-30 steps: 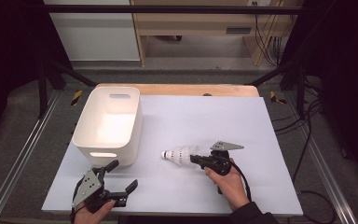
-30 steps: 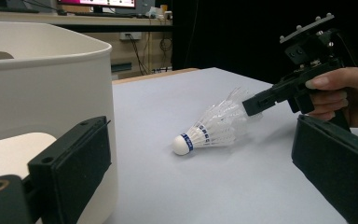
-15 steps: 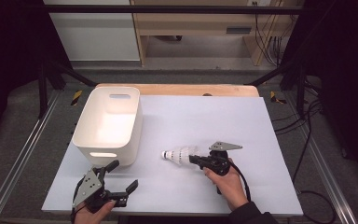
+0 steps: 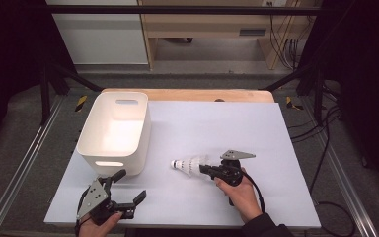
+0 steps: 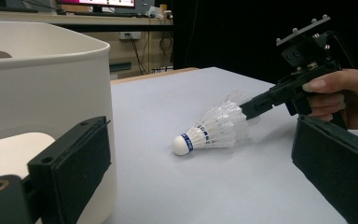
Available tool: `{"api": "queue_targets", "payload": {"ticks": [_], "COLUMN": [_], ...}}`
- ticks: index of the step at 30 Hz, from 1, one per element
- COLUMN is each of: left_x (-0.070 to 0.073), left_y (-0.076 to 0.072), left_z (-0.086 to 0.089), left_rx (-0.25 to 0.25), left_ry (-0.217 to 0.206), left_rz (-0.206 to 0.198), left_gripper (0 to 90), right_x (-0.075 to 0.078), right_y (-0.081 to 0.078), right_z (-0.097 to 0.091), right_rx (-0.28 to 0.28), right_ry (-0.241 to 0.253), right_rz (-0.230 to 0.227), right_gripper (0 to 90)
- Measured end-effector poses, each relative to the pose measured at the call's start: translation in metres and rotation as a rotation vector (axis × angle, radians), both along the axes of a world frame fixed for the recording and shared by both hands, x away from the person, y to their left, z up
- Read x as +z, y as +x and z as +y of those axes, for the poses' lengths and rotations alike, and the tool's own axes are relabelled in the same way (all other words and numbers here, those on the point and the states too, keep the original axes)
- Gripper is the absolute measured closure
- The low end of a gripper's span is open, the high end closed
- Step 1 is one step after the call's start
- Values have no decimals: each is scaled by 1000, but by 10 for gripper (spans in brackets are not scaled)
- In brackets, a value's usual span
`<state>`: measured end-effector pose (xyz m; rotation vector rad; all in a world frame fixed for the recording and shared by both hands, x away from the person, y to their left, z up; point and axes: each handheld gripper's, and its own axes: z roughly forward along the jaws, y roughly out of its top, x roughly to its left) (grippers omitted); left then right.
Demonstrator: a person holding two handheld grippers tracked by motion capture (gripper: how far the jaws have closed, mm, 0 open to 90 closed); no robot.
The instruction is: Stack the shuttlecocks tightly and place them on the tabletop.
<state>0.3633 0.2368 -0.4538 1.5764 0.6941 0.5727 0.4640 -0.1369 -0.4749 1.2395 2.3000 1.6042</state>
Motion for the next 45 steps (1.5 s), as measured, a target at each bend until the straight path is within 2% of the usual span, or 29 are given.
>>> {"api": "queue_targets", "payload": {"ticks": [18,33,45], "left_x": [0,0,-1], "left_y": [0,0,0], "left_z": [-1,-1,-1], "left_rx": [-1,-2,-2], "left_ry": [0,4,3], "left_rz": [4,5,6], "left_gripper": [43,42,43], "right_x": [0,-2,-4], "right_y": [0,0,-1], "right_z": [2,3,5], "right_rx": [10,12,23], "right_ry": [22,-1,-39], "right_rz": [14,14,17], "right_gripper": [900,900,898]}}
